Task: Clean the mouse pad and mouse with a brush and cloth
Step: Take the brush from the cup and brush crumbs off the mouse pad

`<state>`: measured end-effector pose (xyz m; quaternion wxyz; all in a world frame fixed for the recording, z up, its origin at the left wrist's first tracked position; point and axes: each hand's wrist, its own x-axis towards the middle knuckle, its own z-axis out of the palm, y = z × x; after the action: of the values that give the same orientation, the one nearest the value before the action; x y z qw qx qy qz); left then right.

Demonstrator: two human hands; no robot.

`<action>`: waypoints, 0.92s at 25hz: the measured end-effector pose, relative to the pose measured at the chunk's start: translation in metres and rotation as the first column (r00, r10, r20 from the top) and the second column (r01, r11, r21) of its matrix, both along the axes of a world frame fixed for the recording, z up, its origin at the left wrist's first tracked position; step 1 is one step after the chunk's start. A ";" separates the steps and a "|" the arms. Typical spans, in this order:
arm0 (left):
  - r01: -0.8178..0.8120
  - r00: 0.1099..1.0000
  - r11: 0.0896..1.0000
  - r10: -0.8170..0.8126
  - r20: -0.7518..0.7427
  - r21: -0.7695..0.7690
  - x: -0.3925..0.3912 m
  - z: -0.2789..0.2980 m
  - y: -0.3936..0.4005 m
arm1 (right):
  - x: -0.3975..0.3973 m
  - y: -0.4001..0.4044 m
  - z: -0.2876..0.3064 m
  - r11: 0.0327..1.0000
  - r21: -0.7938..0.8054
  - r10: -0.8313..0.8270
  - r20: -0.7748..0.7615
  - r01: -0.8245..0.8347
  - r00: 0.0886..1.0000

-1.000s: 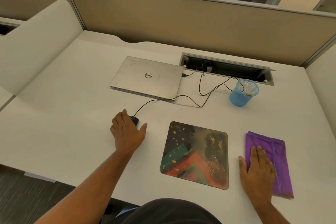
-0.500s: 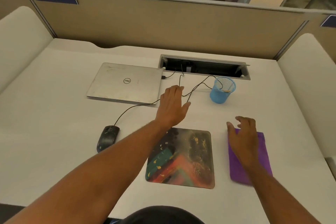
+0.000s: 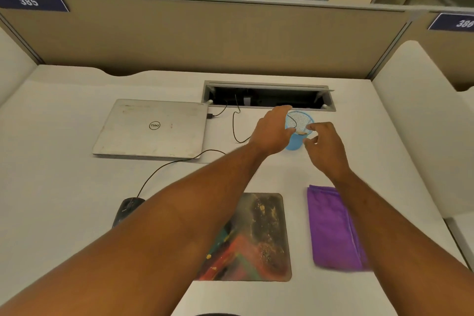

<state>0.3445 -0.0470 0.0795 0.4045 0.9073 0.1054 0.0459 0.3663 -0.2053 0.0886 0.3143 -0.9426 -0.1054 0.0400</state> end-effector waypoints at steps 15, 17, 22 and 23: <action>0.175 0.977 0.979 -0.159 -0.146 0.106 0.037 -0.014 0.004 | 0.030 0.006 -0.016 0.962 -0.170 0.216 -0.011 -0.214 0.976; 0.165 0.982 0.979 -0.152 -0.115 0.118 0.037 -0.015 0.005 | 0.031 0.006 -0.014 0.953 -0.189 0.240 -0.012 -0.238 0.971; 0.160 0.983 0.982 -0.149 -0.109 0.098 0.037 -0.014 0.006 | 0.028 0.006 -0.010 0.973 -0.132 0.193 -0.003 -0.192 0.981; 0.158 0.983 0.982 -0.146 -0.110 0.100 0.037 -0.014 0.006 | 0.027 0.005 -0.008 0.981 -0.107 0.162 0.014 -0.159 0.987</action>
<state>0.3816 -0.0409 0.0658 0.3509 0.9345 0.0536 -0.0258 0.3935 -0.2002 0.0808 0.2585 -0.9467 -0.1824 0.0600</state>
